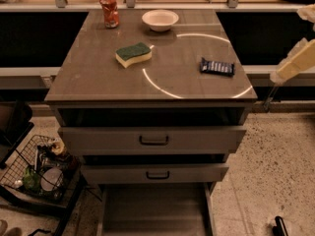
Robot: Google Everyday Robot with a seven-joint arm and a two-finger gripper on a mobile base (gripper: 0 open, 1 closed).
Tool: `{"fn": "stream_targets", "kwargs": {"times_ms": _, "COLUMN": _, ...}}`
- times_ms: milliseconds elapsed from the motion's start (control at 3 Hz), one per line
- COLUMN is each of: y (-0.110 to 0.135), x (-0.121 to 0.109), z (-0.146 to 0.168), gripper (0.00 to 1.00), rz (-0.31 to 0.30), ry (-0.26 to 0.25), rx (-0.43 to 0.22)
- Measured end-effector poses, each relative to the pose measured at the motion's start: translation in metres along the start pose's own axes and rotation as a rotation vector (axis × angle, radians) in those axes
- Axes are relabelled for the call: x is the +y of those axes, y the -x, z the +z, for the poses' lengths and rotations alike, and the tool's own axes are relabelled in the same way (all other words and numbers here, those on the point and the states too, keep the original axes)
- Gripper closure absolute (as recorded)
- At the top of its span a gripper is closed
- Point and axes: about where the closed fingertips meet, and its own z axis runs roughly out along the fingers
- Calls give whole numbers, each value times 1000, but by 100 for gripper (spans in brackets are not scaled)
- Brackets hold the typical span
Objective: Place rxbar blueberry into bottom drawer
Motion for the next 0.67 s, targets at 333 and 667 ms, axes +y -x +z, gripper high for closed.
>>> {"fn": "stream_targets", "kwargs": {"times_ms": 333, "y": -16, "x": -37, "z": 23, "gripper": 0, "rz": 62, "ry": -2, "rx": -111}}
{"fn": "stream_targets", "kwargs": {"times_ms": 667, "y": -33, "x": -57, "z": 48, "gripper": 0, "rz": 115, "ry": 13, "rx": -203}}
